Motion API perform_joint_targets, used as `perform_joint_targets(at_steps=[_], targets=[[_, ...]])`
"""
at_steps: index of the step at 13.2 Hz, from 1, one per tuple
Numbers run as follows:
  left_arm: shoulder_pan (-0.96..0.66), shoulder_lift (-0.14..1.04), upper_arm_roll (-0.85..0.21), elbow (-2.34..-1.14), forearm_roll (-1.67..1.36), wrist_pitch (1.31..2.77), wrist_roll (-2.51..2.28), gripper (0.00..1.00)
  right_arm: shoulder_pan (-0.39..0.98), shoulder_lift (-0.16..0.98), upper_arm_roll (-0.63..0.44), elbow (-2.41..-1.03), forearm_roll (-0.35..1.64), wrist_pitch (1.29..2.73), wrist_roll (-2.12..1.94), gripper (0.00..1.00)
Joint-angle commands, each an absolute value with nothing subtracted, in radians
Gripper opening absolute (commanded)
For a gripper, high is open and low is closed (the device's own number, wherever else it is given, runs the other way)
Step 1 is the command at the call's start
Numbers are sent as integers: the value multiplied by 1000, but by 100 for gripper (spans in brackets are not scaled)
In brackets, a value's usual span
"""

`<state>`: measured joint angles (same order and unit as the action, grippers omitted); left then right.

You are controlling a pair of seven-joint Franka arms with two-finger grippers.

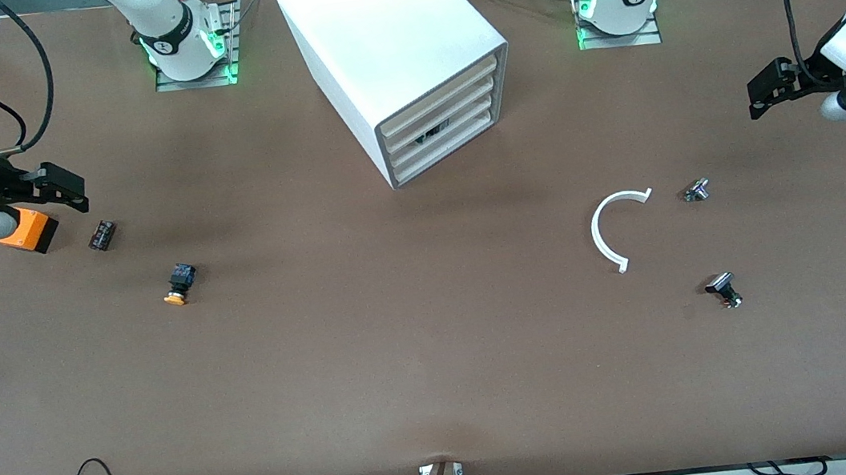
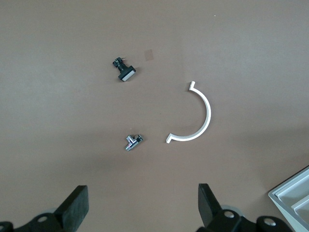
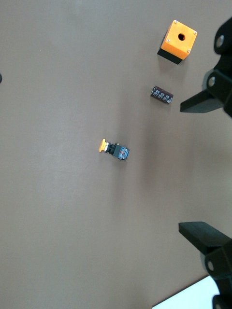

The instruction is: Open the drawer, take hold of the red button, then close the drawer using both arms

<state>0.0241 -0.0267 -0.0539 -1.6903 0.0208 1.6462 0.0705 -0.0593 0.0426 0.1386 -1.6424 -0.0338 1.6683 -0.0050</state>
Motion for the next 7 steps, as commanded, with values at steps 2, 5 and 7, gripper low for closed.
perform_joint_targets(at_steps=[2,5,7], targets=[[25,-12,-55,-1660,8,1632,66,100,-74,41,147,-1637,-14,1666,-9,100],[25,-12,-55,-1661,8,1631,67,100,-74,41,147,-1637,-15,1667,-2,100],[25,-11,-55,-1661,8,1629,69,100,-74,41,147,-1637,-14,1667,-2,100]])
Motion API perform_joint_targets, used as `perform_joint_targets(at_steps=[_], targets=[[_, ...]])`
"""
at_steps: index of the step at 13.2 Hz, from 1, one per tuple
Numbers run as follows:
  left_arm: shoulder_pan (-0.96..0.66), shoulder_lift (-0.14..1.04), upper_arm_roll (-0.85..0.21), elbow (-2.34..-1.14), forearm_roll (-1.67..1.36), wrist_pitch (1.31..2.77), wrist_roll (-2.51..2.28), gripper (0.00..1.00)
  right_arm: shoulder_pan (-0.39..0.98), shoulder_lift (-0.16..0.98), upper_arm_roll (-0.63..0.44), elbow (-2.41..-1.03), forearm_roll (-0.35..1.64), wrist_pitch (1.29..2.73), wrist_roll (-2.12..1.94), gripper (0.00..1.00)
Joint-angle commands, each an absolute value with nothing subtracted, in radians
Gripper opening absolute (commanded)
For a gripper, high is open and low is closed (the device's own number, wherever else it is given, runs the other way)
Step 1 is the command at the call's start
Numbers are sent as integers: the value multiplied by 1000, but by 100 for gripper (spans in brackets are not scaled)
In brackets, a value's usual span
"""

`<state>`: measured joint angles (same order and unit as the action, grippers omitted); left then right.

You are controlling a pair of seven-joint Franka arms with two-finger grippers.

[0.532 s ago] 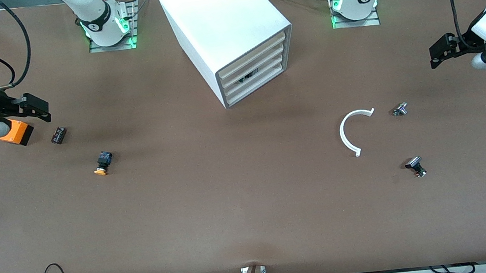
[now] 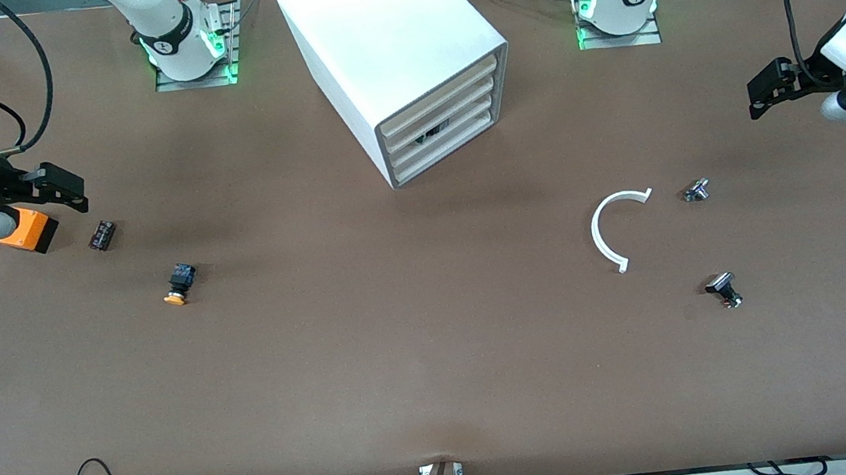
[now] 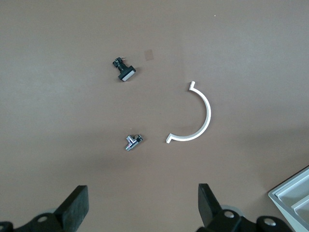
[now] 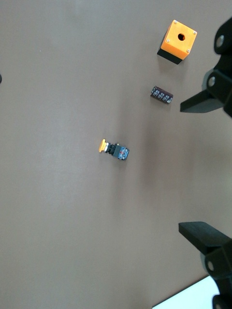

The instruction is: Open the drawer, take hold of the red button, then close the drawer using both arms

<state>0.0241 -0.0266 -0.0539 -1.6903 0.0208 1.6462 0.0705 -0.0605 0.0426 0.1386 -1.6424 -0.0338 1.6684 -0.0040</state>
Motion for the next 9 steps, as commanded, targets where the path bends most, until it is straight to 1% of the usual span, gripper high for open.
perform_joint_targets(at_steps=[1,4,9], targets=[[25,-11,-55,-1660,6,1614,71,100,-74,41,147,-1637,-12,1667,-2,100],[25,-11,-57,-1661,3,1580,71,100,-74,41,146,-1637,-11,1674,3,100],[25,-11,-55,-1660,-106,1473,72,100,-77,46,144,-1625,-17,1661,-23,100]])
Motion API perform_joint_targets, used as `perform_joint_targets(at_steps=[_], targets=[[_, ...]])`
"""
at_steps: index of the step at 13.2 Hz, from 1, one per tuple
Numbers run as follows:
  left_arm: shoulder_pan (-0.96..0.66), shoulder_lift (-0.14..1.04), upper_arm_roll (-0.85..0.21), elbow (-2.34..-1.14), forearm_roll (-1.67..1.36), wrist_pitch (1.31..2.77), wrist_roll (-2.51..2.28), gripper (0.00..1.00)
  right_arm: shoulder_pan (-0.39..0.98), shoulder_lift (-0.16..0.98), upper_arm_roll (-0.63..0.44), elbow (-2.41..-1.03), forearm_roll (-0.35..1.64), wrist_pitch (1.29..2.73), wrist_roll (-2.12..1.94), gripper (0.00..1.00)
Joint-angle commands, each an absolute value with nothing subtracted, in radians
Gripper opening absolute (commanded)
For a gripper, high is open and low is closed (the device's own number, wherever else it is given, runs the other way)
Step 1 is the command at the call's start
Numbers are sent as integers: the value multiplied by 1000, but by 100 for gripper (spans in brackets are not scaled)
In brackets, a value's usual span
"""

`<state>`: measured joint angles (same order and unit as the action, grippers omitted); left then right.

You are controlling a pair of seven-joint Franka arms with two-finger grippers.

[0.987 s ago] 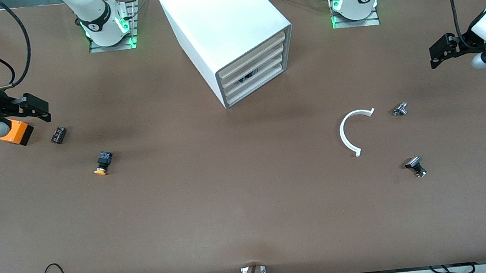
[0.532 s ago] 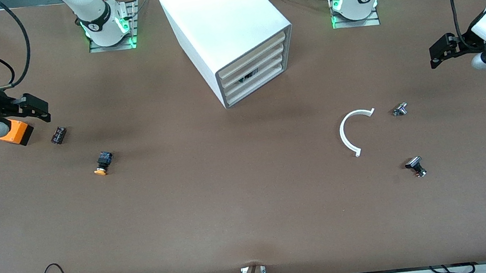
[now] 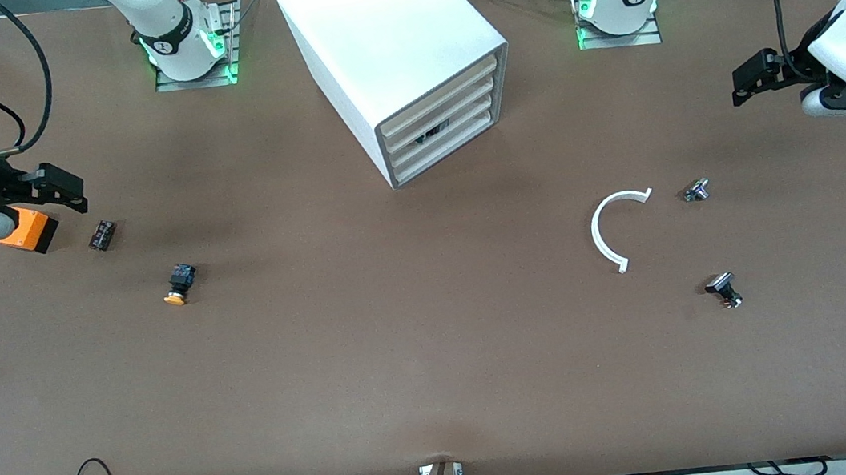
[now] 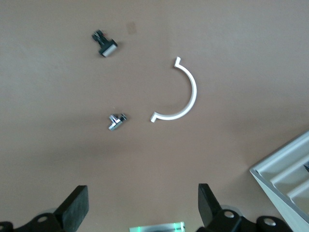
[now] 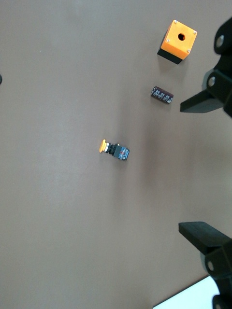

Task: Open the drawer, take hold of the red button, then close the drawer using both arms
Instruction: 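Reach the left gripper to the drawer handle while the right gripper rises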

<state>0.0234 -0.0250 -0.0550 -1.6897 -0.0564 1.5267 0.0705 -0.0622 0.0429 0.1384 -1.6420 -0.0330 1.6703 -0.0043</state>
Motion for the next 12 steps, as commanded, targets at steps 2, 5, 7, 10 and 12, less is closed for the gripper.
perform_joint_targets(at_steps=[2,5,7,10,12], targets=[[23,-9,-55,-1660,-164,1425,72,100,-80,46,143,-1624,-9,1661,-17,100],[20,6,-63,-1658,-283,1333,75,100,-58,46,153,-1624,-12,1658,-25,100],[12,26,-63,-1658,-349,1280,81,100,-51,48,153,-1631,-11,1655,-38,100],[5,63,-75,-1664,-414,1252,95,100,-49,63,153,-1632,-11,1637,-37,100],[6,119,-77,-1677,-455,1236,217,100,-17,95,153,-1634,-11,1622,-32,100]])
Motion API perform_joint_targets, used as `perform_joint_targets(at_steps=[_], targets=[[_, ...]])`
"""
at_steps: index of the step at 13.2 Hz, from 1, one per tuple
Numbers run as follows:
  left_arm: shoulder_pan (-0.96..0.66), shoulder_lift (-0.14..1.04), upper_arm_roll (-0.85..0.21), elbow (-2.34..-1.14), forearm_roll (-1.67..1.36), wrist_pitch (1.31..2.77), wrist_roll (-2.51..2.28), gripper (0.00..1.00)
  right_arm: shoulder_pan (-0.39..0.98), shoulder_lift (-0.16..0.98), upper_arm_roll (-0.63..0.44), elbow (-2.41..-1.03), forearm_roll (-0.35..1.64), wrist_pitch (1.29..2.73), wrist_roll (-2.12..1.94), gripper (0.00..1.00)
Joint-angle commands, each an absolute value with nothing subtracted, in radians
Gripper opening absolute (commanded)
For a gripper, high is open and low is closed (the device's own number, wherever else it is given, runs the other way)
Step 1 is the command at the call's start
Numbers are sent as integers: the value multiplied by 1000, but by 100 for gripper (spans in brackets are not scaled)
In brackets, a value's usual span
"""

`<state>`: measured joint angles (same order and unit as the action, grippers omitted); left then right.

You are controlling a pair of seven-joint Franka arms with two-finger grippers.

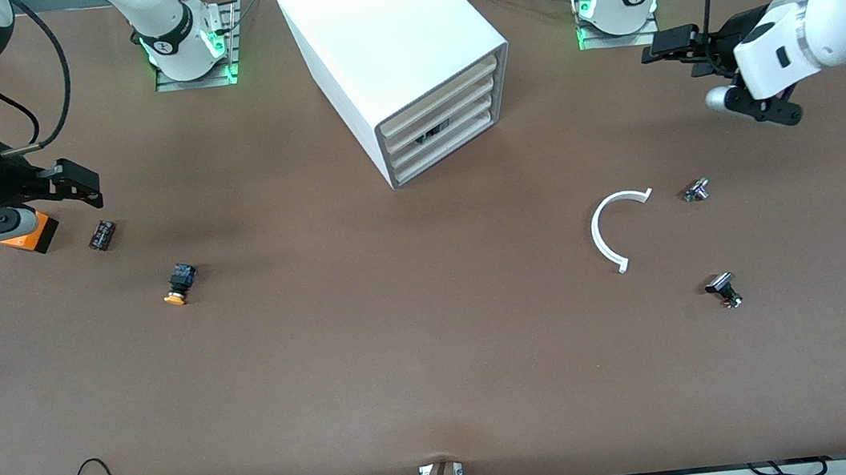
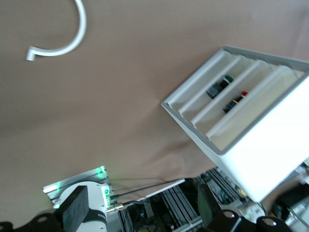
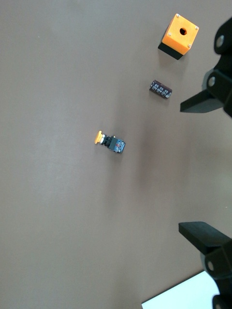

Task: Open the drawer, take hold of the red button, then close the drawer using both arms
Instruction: 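Reach the left gripper to the drawer handle while the right gripper rises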

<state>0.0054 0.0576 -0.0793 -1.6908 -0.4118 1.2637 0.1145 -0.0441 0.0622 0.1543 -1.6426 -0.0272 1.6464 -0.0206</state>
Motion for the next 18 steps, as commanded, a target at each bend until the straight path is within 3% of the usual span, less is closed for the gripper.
perform_joint_targets(at_steps=[1,4,9,11,14,16,18], targets=[[8,149,-77,-1684,-501,1239,312,100,-2,100,153,-1634,-9,1594,-11,100],[21,224,-77,-1729,-652,1285,507,100,44,104,153,-1635,-9,1592,170,100],[8,227,-147,-2038,-943,1606,731,100,90,117,153,-1634,11,1605,305,100],[9,262,-211,-2060,-969,1647,791,100,83,139,150,-1631,49,1605,305,100],[6,285,-221,-2152,-1053,1675,949,97,77,153,147,-1626,84,1606,311,100],[-11,287,-254,-2247,-1156,1731,1038,89,84,158,147,-1625,109,1617,401,100],[-12,288,-306,-2293,-1187,1799,1101,65,92,167,152,-1611,112,1621,457,100]])
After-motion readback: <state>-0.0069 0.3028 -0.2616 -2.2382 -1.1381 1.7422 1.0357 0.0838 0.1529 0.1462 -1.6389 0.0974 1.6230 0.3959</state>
